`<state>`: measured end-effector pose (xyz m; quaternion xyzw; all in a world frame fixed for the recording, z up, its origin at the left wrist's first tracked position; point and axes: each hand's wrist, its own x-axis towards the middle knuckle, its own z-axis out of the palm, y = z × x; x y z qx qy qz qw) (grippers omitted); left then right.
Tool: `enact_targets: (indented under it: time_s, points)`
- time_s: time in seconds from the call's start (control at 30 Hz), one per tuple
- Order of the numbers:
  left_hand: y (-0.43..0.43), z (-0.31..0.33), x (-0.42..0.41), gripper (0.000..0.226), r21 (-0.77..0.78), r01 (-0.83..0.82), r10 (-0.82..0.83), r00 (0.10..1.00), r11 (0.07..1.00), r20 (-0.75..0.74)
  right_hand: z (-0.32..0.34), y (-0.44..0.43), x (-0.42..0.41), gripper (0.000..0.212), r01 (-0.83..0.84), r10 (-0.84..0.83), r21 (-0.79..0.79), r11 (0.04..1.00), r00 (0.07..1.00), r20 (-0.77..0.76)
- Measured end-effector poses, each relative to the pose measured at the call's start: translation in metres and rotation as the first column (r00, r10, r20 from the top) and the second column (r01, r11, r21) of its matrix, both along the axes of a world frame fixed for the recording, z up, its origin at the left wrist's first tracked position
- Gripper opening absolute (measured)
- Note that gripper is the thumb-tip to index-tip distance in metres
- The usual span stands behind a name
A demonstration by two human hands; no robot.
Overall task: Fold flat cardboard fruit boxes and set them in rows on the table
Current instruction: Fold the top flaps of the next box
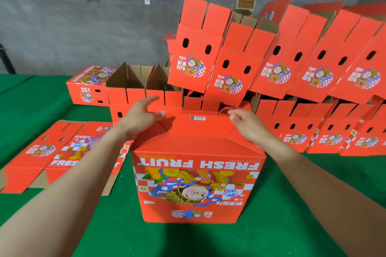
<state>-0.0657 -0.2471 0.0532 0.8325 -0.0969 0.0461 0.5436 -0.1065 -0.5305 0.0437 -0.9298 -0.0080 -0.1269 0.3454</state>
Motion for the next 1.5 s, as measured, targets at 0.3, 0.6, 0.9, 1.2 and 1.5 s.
enact_targets:
  time_s: [0.3,0.6,0.9,1.2,1.5]
  points:
    - [0.037,-0.074,-0.051,0.043,-0.152,-0.147,0.040,0.833,0.977,-0.551,-0.049,-0.022,-0.053,0.052,0.439,-0.014,0.651,0.619,0.835,-0.550]
    - [0.045,-0.076,-0.084,0.066,-0.577,0.090,-0.382,0.829,0.812,-0.409,-0.062,-0.059,-0.097,0.031,0.223,0.210,0.898,0.379,0.925,-0.318]
    - [0.034,-0.095,-0.076,0.018,-0.526,-0.019,-0.194,0.918,0.850,-0.347,-0.076,-0.043,-0.095,0.054,0.024,0.165,0.610,0.792,0.954,-0.252]
    - [0.045,-0.109,-0.066,0.042,-0.085,-0.179,0.167,0.978,0.980,-0.124,-0.094,0.005,-0.068,0.045,-0.041,0.211,0.798,0.601,0.971,-0.110]
    - [0.060,-0.127,-0.052,0.084,-0.323,-0.199,0.067,0.924,0.925,-0.377,-0.102,0.038,-0.037,0.059,0.038,0.009,0.667,0.744,0.998,-0.067]
